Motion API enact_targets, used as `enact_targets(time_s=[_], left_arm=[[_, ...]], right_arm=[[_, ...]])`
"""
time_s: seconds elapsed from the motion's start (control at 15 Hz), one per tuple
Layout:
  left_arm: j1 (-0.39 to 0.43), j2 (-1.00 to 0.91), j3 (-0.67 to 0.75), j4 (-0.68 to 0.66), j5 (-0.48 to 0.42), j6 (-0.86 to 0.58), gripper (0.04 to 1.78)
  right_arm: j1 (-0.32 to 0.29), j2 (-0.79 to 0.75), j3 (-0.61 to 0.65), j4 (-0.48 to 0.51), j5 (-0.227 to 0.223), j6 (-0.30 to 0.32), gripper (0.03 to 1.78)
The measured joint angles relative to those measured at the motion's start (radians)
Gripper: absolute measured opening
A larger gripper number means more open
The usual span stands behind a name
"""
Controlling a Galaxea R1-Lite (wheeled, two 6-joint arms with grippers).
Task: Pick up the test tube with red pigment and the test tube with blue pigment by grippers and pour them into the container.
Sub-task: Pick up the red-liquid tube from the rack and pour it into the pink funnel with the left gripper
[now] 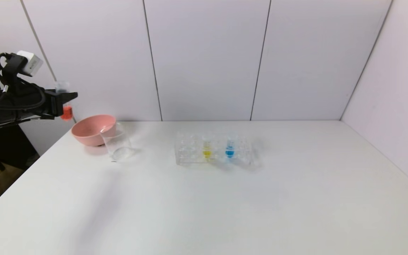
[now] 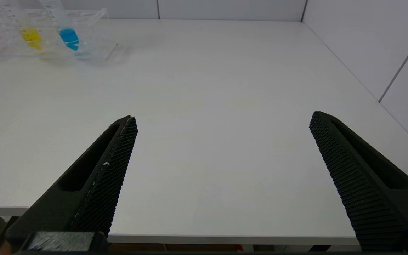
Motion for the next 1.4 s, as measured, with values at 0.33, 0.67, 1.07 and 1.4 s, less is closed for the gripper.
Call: enact_targets(time_s=[0.33,0.67,1.07,1.4], left_arm=[[0.027,0.009,-0.09,0.213,-0.035,0.238,0.5],[0.03,0.029,-0.23,0.487,-0.037,0.489,0.5],[0.03,0.089,-0.377,0.686,-0.033,0.716,0.5],[0.026,0.131,-0.458,0.777,-0.029,0.848,0.5]], right_arm=[[0.0,0.0,0.0,0.0,0.0,0.0,1.77],[0.0,0.0,0.0,0.0,0.0,0.0,1.77],[0.0,0.0,0.0,0.0,0.0,0.0,1.77],[0.0,0.0,0.0,0.0,0.0,0.0,1.77]])
